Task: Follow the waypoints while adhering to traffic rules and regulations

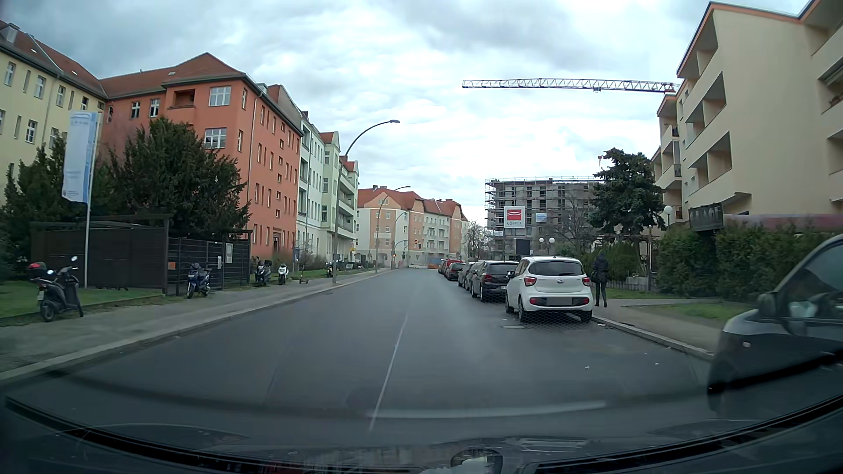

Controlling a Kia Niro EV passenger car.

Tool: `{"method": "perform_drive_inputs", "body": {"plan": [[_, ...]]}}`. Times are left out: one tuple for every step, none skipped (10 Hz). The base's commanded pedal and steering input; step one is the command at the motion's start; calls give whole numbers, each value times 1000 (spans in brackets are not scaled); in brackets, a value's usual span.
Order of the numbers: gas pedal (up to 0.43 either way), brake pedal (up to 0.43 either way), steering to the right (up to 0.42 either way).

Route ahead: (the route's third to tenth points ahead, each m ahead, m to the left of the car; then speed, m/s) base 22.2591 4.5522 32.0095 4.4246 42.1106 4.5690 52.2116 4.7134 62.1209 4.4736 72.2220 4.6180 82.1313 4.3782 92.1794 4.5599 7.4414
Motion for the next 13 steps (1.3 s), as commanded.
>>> {"method": "perform_drive_inputs", "body": {"plan": [[0,12,-12],[0,12,-12],[0,12,-12],[0,12,-12],[0,12,-12],[0,12,-11],[0,12,-9],[0,12,-8],[0,12,-8],[0,12,-8],[0,12,-6],[0,12,-5],[0,12,-4]]}}
